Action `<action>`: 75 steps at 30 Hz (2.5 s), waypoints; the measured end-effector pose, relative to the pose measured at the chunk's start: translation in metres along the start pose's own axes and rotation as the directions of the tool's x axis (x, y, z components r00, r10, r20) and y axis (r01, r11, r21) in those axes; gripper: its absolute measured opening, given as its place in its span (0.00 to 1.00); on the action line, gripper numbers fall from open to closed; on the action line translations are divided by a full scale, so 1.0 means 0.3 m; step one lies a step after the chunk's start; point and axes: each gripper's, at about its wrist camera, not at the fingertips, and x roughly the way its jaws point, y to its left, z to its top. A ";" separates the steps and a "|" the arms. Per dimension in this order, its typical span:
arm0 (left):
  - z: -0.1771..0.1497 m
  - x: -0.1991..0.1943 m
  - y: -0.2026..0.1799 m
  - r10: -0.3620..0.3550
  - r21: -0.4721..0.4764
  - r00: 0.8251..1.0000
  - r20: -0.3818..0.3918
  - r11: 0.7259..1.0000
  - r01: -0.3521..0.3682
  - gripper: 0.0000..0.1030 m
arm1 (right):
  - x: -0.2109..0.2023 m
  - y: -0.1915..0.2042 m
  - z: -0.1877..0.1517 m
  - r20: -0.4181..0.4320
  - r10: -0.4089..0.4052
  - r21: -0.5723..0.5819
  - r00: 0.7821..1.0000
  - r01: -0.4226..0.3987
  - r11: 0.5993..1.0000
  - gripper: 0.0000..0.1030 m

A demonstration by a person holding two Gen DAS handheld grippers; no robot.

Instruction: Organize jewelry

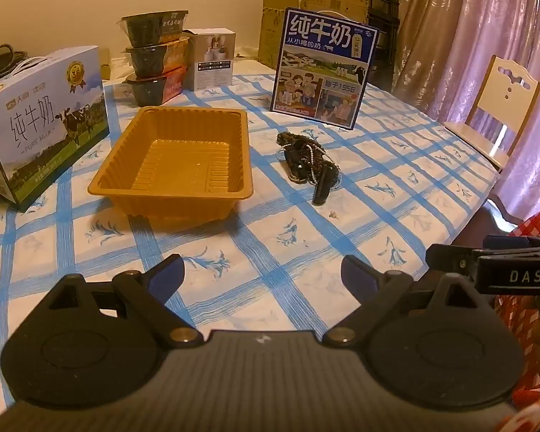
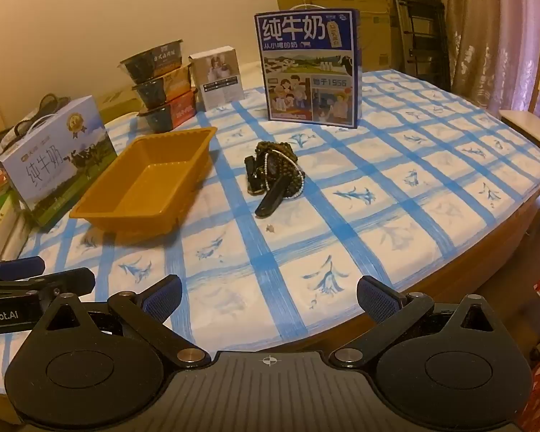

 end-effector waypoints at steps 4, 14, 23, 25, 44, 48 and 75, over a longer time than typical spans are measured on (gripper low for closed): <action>0.000 0.000 0.000 0.001 0.001 1.000 0.001 1.000 -0.001 0.90 | 0.000 0.001 0.001 -0.001 0.002 0.001 1.000 -0.002 1.000 1.00; 0.000 0.000 0.000 0.000 -0.001 1.000 0.000 1.000 0.000 0.90 | -0.001 0.002 0.003 0.003 0.000 -0.001 1.000 0.000 1.000 1.00; 0.000 0.000 0.000 -0.001 -0.001 1.000 0.000 1.000 0.001 0.90 | 0.004 -0.007 0.001 0.006 0.001 -0.002 1.000 -0.001 1.000 1.00; 0.000 0.000 0.000 -0.001 -0.001 1.000 0.000 1.000 0.001 0.90 | -0.002 -0.003 0.003 0.007 0.002 -0.002 1.000 -0.002 1.000 1.00; 0.000 0.000 0.000 -0.002 -0.003 1.000 0.002 1.000 0.002 0.90 | -0.005 0.001 0.007 0.010 0.005 -0.002 1.000 -0.005 1.000 1.00; 0.000 0.000 0.000 -0.002 -0.002 1.000 0.001 1.000 0.002 0.90 | -0.006 0.002 0.008 0.010 0.005 -0.002 1.000 -0.005 1.000 1.00; 0.000 0.000 0.000 -0.003 -0.004 1.000 0.004 1.000 0.003 0.90 | -0.003 0.001 0.011 0.013 0.007 0.001 1.000 -0.007 1.000 1.00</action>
